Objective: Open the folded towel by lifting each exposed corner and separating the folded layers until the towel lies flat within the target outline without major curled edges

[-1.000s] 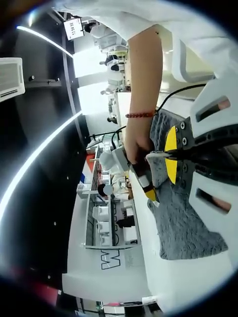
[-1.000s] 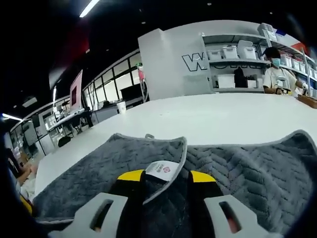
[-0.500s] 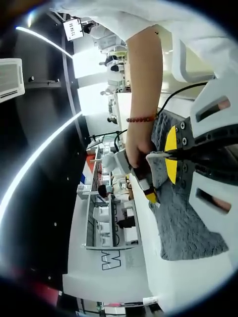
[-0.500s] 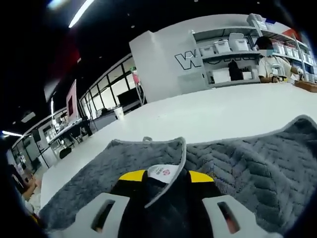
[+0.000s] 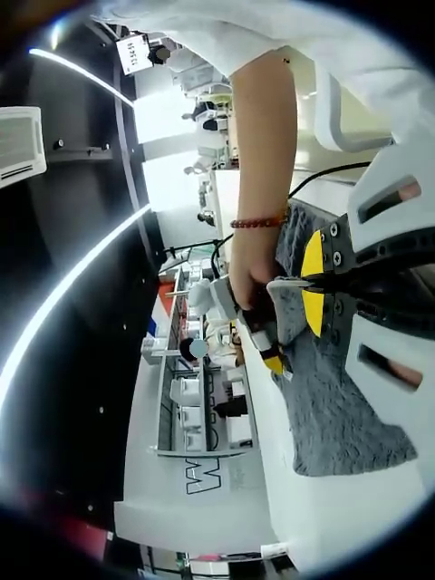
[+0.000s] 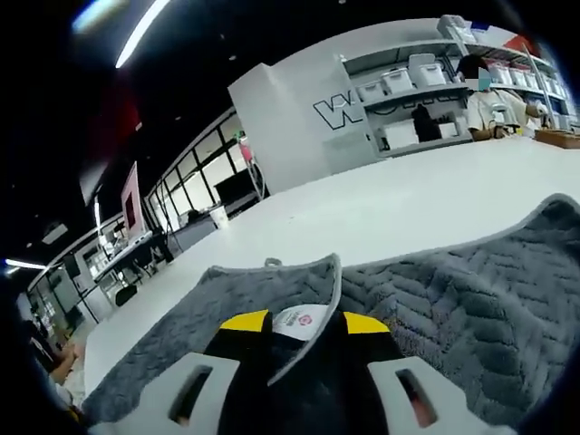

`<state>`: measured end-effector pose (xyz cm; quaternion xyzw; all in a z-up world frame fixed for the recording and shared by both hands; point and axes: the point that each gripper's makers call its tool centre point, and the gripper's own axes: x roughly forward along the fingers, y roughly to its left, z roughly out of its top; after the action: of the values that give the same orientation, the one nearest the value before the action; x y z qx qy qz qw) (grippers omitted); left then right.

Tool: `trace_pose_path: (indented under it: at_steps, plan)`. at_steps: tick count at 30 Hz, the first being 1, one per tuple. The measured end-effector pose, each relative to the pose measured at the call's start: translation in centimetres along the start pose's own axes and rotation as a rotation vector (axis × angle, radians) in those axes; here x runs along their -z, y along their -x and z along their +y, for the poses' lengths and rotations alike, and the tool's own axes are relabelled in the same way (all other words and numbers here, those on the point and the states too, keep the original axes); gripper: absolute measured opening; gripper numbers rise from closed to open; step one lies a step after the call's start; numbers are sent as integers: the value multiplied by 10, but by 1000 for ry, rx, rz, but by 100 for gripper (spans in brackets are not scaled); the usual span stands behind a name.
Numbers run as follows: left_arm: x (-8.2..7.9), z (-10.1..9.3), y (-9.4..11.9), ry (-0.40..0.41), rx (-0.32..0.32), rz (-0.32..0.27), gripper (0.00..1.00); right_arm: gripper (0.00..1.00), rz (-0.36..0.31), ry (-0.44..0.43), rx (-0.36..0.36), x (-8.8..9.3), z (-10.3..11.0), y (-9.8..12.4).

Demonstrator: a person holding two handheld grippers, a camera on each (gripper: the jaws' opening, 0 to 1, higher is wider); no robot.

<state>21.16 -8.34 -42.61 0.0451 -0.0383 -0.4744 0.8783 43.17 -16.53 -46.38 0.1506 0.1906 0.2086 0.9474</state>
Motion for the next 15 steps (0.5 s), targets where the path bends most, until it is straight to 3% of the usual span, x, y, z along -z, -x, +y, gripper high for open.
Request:
trace_pose_path:
  at_steps: [15]
  plan:
    - [1, 0, 2, 3, 1, -2, 2, 18, 2, 2, 5, 4, 2, -5]
